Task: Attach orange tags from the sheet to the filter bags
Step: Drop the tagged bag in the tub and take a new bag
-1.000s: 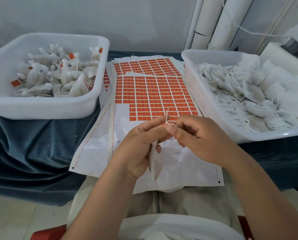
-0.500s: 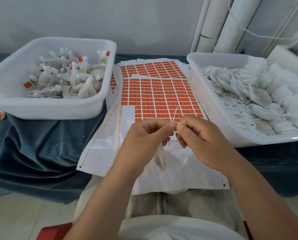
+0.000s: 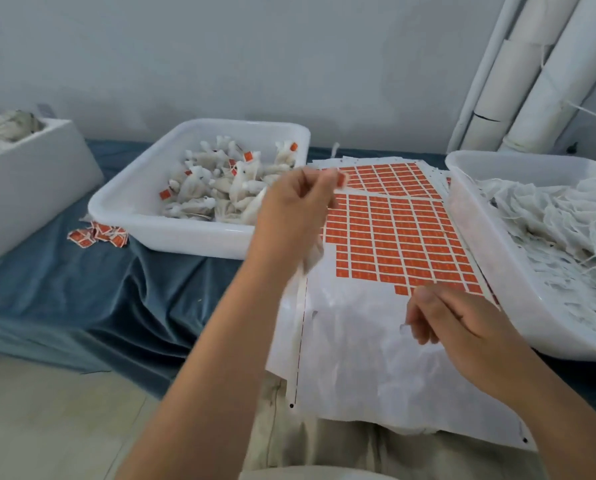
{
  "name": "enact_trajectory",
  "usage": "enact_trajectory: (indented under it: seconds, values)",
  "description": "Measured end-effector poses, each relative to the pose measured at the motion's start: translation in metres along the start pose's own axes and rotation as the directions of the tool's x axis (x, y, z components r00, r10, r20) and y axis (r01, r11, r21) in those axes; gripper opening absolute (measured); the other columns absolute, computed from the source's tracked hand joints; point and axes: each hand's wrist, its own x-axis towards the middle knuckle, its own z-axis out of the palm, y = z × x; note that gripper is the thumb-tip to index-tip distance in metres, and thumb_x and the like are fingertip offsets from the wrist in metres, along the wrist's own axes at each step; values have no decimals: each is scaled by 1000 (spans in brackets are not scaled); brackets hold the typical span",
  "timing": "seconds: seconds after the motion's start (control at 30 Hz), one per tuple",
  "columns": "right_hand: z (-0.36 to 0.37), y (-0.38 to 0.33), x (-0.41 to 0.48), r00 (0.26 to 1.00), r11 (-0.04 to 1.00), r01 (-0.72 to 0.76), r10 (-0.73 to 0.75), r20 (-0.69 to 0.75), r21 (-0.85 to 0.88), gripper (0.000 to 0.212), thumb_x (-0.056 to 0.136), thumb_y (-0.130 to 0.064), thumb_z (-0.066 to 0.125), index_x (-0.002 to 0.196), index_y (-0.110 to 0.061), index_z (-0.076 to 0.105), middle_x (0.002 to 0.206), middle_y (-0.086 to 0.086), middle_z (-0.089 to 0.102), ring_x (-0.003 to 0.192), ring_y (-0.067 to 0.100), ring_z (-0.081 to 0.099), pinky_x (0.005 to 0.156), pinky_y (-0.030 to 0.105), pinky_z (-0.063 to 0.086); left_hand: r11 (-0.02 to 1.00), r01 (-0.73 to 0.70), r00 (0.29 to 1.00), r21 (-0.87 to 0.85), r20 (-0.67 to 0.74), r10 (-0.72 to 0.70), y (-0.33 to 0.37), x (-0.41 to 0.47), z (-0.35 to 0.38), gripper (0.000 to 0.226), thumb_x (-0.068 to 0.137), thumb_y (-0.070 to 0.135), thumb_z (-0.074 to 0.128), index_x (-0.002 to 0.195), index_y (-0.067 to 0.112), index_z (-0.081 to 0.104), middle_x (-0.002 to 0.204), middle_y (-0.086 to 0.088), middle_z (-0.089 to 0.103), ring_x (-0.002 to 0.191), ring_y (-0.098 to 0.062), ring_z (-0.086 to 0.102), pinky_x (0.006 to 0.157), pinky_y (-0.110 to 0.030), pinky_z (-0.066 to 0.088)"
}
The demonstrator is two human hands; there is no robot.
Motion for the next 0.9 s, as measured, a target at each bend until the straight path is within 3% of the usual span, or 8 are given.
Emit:
enact_trajectory:
  seconds: [0.13,0.27,0.33,0.4,0.5,0.63,0.77,0.9]
  values:
    - [1,-1,-1,993,997,-57,62,100,-57,52,90,-65,32,80,-29,69,77,-7,70,75,9,68,69,16,50,985,-172,977,-8,-129,170,17,69,-32,17,100,29,67,88,21,75,63,10,68,51,-2,53,52,-15,45]
    - [2,1,-2,981,987,-45,73,180,-153,57,87,-70,25,81,-32,67,79,-15,70,81,6,67,73,15,44,990,-139,979,16,-149,140,20,135,-46,16,100,21,67,90,14,76,74,2,74,62,-8,62,61,-22,50]
    - [1,2,-2,976,981,-37,77,204,-190,58,87,-72,23,81,-34,66,80,-17,69,84,5,67,73,15,43,953,-60,993,297,-78,87,14,157,-53,22,99,28,67,90,12,78,77,0,73,61,-12,58,58,-23,46]
    - [-2,3,-2,973,977,-27,74,217,-212,58,89,-73,23,82,-34,65,82,-17,69,85,5,67,74,16,42,774,26,999,633,9,-41,5,167,-61,27,97,32,66,95,9,80,87,-6,76,67,-18,56,59,-25,43]
    - [-9,4,-3,974,973,-12,63,216,-233,57,96,-76,25,84,-38,65,83,-18,69,85,5,67,74,18,43,585,63,990,809,24,-140,-10,167,-66,30,92,22,62,99,-3,78,106,-17,78,74,-24,57,70,-31,45]
    - [-13,6,-2,982,965,39,10,187,-259,46,92,-75,35,89,-41,66,84,-19,69,82,6,67,69,19,47,647,4,1000,762,0,-7,-13,151,-66,37,95,29,59,97,-6,73,87,-14,73,68,-23,53,69,-31,45]
    - [-15,6,-1,994,965,90,-73,77,-248,41,96,-65,44,86,-33,67,83,-13,71,78,10,68,74,27,50,682,-211,970,700,61,237,3,116,-43,27,100,36,58,88,22,78,82,6,76,56,-9,58,55,-23,46]
    - [-19,4,-1,991,953,126,-136,-17,-277,31,100,-54,49,87,-33,67,84,-18,69,82,7,67,72,18,50,749,-375,927,546,217,306,13,43,-9,23,101,44,60,85,37,73,76,20,72,63,-7,65,52,-21,53]
